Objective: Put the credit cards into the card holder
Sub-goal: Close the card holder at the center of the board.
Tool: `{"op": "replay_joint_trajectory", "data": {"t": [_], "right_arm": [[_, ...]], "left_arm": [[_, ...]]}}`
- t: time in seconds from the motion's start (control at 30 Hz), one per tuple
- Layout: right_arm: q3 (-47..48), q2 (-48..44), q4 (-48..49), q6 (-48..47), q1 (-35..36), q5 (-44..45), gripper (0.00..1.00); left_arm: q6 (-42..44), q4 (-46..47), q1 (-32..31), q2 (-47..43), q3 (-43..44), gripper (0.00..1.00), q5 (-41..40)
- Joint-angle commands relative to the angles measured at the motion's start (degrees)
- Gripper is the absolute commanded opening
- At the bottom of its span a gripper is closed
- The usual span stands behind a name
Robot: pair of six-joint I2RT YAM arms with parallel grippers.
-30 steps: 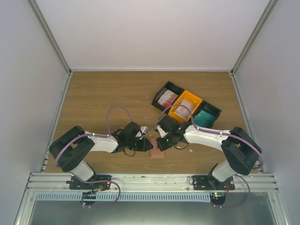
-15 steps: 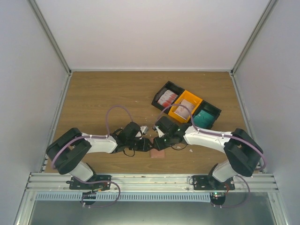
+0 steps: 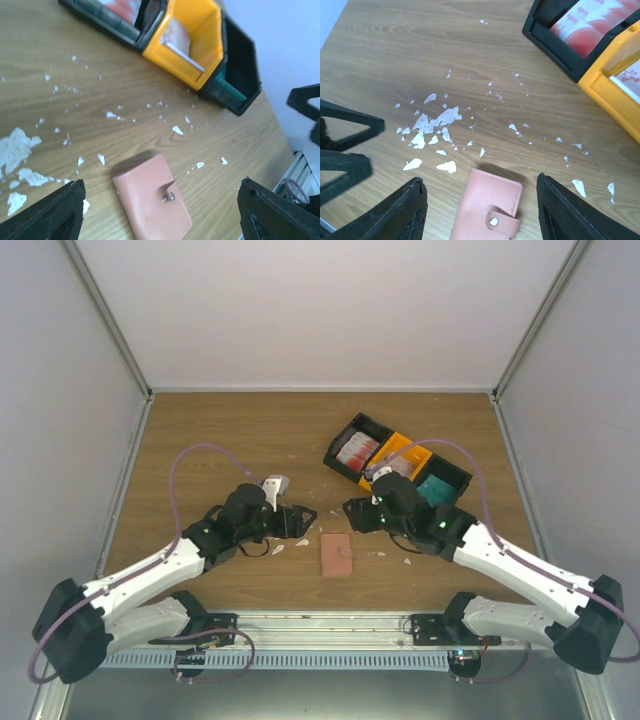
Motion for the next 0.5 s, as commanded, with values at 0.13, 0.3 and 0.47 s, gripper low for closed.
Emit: {"op": "replay_joint_trajectory", "data": {"t": [0.13,0.3,0.47], "right_arm": [[-0.8,9.0,-4.9,1.4,1.9,-0.6,0.55],[2.9,18.8,-8.3,2.8,7.1,1.2,0.52],[4.5,24.7,-8.6,3.7,9.4,0.1,0.45]], "left_arm": [[1.0,-2.6,0.6,1.6,0.5,0.69,3.3],[-2.7,4.0,0.6,5.9,-3.7,0.54,9.0],[-4.9,10.6,0.6,9.9,-6.4,0.51,12.9]]}}
